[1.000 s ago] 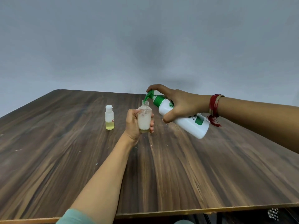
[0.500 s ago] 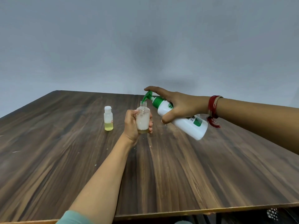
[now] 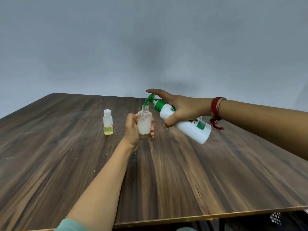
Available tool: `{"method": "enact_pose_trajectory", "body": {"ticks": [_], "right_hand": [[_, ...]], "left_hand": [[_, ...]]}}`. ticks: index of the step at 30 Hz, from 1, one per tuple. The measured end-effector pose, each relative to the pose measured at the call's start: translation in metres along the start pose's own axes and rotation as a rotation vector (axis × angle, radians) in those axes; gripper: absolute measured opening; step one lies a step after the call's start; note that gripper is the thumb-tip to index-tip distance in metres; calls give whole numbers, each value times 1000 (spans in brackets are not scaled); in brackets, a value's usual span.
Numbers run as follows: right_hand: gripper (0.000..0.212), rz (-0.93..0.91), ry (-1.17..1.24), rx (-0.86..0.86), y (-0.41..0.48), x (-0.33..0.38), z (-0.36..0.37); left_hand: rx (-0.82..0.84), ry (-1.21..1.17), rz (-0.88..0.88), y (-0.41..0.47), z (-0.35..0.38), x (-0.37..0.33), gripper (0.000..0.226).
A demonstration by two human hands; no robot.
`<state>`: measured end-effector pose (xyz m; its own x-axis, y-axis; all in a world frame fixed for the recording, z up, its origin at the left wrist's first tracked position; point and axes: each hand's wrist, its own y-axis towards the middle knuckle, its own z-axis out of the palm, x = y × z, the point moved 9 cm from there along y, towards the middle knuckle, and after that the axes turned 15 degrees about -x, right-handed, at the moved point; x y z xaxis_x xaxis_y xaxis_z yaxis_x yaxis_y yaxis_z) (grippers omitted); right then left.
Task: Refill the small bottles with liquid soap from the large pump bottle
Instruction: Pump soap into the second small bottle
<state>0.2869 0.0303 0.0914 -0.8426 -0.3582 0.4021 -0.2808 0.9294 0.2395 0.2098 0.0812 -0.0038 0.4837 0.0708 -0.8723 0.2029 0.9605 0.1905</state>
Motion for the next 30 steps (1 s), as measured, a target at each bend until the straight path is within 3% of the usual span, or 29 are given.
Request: {"method": "enact_pose_trajectory", "body": {"ticks": [5,13,22,30], "right_hand": [[102,-1,3,21,0,1,1],[73,-2,-11,-31,1,1,-4],[93,-9,-9,-8,-1,2,-1],[75,-19,-63,-59,1,3,-7]], "left_hand": [[12,3,2,0,0,0,47],[36,28,-18,-2,4,4,45],[10,-7,4,0,0,-1,46],[41,26,-9,-2,4,3,45]]}}
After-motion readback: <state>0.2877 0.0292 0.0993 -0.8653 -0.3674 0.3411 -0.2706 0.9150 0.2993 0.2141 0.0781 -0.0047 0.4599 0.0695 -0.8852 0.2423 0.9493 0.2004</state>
